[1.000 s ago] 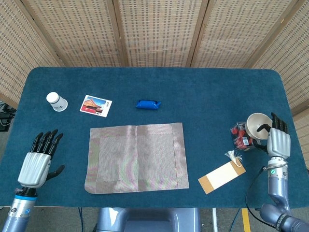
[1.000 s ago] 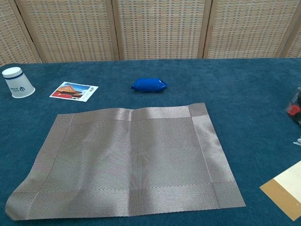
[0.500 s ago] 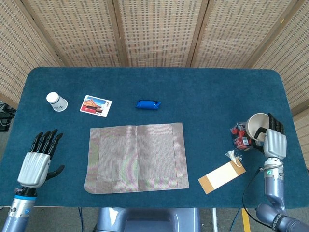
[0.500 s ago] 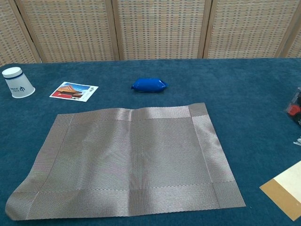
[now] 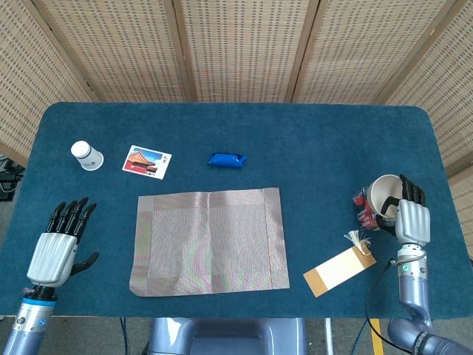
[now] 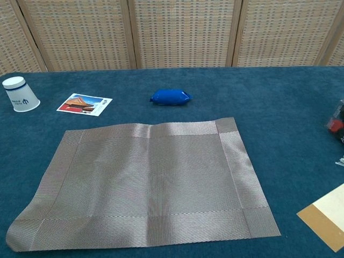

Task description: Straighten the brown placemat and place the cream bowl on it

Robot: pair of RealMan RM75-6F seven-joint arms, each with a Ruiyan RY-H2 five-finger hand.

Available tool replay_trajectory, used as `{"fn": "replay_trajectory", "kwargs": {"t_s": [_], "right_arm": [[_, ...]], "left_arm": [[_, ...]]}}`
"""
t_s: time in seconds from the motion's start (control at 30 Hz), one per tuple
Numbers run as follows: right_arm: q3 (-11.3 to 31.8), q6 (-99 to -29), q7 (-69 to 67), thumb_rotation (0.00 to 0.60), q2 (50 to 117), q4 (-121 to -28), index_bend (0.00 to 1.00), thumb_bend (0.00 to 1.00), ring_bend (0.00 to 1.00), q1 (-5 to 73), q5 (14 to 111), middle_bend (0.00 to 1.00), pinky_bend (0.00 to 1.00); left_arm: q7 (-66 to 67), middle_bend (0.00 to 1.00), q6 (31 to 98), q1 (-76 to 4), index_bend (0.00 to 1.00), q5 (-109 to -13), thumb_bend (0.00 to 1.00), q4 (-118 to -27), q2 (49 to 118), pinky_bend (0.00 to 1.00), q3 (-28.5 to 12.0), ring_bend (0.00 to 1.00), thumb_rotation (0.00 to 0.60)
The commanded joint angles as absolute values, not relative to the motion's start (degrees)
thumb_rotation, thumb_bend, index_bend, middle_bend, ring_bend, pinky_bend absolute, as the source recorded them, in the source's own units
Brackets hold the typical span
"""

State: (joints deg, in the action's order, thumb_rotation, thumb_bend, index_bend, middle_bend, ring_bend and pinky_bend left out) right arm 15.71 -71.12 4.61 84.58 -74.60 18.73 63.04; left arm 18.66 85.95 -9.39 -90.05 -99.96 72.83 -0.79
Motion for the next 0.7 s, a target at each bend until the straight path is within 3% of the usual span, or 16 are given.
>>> {"fn": "replay_trajectory", "kwargs": {"t_s": [0.03,0.3,0.47,0.7], "right_arm": [[14.63,-73.61,6.12,0.6,83.8,-78.67,0.73,0.48,0.0,18.26,65.81,0.12,0.0],[12.02,-76.56,13.29,0.6,83.59,-90.69,0.73,0.48,0.0,19.12,71.61,0.12,0.0],[11.07,-74.7,20.23,0.6,86.6,-97.68,0.73,0.48,0.0,21.61,71.77,0.12,0.0],[11.53,-73.54,27.44,0.6,92.02,-98.53,0.73,0.48,0.0,24.18,68.33,0.12,0.0]], "left_arm": [[18.66,0.0,85.91,-9.36,0.04,-90.11,0.18,-100.0,72.8,0.0,-0.81,0.0,0.6],[18.57,0.0,86.1,-9.13,0.04,-90.6,0.18,-99.98,72.68,0.0,-0.72,0.0,0.6],[17.96,0.0,86.31,-8.89,0.04,-90.4,0.18,-99.85,72.42,0.0,-0.94,0.0,0.6],[17.32,0.0,85.89,-8.9,0.04,-90.08,0.18,-99.27,72.26,0.0,-1.1,0.0,0.6]]}}
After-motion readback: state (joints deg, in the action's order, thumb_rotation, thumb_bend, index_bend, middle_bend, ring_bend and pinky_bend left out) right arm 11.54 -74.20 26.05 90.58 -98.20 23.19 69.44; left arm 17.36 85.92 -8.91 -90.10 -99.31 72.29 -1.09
